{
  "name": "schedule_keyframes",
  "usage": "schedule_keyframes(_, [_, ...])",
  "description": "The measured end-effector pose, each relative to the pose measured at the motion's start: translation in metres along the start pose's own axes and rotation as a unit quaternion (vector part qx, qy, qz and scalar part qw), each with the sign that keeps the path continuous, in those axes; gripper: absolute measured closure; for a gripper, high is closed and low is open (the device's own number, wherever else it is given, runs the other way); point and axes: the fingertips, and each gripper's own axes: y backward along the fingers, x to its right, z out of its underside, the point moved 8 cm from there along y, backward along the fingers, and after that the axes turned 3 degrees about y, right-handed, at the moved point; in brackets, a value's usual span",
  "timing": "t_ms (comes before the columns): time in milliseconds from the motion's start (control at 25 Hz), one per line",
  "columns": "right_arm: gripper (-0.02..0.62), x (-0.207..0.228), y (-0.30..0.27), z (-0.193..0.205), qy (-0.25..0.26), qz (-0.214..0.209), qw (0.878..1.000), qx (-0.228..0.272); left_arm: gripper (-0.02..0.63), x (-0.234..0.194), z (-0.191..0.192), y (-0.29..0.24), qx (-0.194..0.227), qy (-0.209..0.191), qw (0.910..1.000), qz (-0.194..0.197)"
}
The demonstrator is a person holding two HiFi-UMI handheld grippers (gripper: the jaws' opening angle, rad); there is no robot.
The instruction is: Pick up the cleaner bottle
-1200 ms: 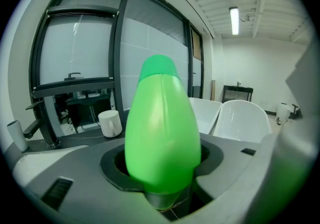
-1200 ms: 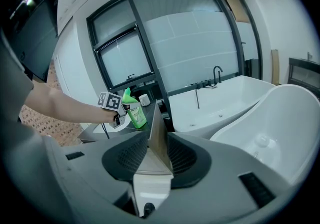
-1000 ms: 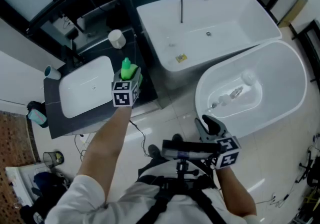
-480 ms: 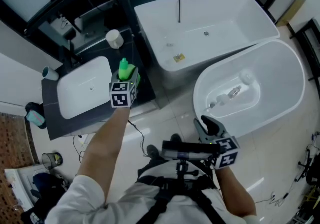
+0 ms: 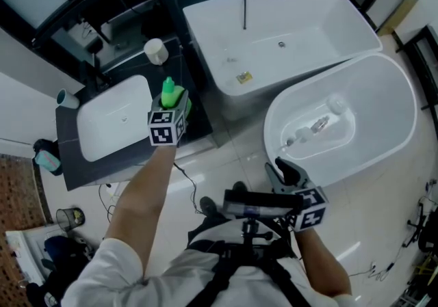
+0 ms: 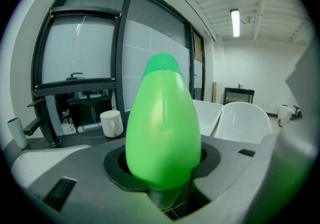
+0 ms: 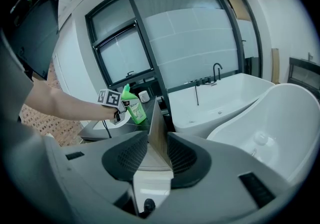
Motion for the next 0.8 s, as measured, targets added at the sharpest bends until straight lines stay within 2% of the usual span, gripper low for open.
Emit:
schedule_keyframes(320, [0.465, 0.001, 0.002, -0.001, 0.002, 0.003, 1.0, -0.001, 0.431, -0.01, -0.002, 0.008, 0.006, 0.039, 0.9992, -0.005])
schedule_keyframes(800, [0.465, -0.013, -0.006, -0.004, 0.014, -0.022, 1.0, 0.014, 0.431, -0.01, -0.019, 0.046, 0.043, 0.056, 0.9975, -0.005])
